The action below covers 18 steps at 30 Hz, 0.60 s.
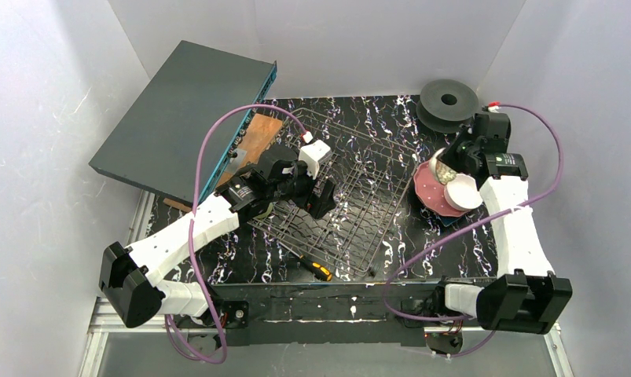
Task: Load the mixed dishes into the dish rack
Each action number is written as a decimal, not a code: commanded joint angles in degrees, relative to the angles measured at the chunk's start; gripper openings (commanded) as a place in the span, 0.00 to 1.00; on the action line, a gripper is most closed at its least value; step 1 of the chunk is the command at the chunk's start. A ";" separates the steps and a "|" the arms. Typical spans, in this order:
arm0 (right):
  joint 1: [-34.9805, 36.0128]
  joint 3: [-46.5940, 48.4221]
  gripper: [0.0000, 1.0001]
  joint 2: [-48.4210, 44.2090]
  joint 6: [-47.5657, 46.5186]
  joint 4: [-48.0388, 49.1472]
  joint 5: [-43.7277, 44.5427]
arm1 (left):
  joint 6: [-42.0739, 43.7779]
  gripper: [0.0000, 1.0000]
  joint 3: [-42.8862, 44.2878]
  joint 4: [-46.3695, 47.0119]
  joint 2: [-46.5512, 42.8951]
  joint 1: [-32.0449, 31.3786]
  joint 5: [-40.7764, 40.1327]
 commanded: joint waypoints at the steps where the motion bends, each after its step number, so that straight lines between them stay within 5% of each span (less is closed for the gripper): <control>1: 7.56 6.15 0.01 -3.26 0.81 -0.87 -0.96 | 0.07 0.97 -0.66 -0.16 -1.01 -0.81 -1.14; 7: 15.87 8.29 0.01 -5.06 2.51 -2.20 -2.11 | -4.83 0.97 -2.61 2.62 -3.00 -1.43 -1.38; 18: 31.36 6.75 0.01 -1.97 6.90 2.81 -4.99 | -31.89 0.97 -11.17 3.54 -16.29 -1.39 -0.70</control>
